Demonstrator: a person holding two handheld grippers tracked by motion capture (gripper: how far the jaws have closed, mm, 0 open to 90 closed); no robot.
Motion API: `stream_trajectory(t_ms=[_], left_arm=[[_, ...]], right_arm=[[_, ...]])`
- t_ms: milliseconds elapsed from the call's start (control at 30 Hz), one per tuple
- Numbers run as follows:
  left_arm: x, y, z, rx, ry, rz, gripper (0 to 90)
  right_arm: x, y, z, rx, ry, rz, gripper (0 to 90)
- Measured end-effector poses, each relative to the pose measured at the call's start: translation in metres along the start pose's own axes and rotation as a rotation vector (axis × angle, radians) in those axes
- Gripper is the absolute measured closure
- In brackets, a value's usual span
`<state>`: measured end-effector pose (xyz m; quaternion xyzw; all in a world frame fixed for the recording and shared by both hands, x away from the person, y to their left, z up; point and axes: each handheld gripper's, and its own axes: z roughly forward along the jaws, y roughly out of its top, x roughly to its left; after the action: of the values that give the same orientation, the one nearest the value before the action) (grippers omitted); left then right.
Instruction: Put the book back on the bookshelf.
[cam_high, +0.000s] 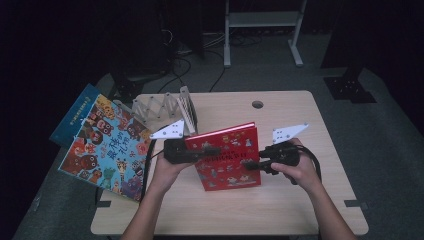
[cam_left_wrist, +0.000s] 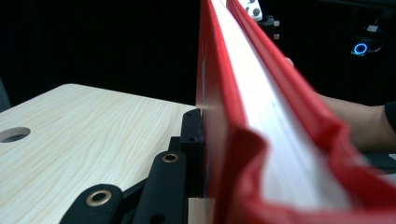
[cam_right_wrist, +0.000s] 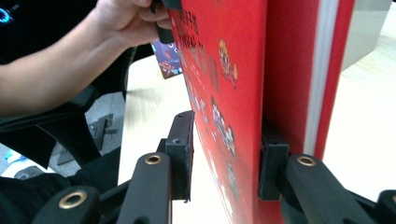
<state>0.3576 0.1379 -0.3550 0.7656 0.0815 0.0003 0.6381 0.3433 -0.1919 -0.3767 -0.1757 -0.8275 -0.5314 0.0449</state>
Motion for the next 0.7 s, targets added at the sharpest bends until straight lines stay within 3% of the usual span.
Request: stream_trajectory(t_ms=[233,533,600,700], left_arm=[[0.001,0.002,0.0,0.005,0.017,-0.004,76.5],[0.003,0.005,-0.015,-0.017,0.094,-0.028,79.5],[0.003,0.005,-0.019,-0.018,0.107,-0.038,79.5],[0.002,0.004,-0.025,-0.031,0.131,-0.047,79.4]], right_arm=[[-0.003,-0.001,-0.003,0.007,-0.004,-0.004,59.1],[-0.009,-0.005,-0.011,0.032,-0.129,-0.021,46.9],[-0.011,-0.007,-0.013,0.028,-0.15,-0.009,42.9],[-0.014,-0.011,-0.015,0.011,-0.206,-0.03,36.4]])
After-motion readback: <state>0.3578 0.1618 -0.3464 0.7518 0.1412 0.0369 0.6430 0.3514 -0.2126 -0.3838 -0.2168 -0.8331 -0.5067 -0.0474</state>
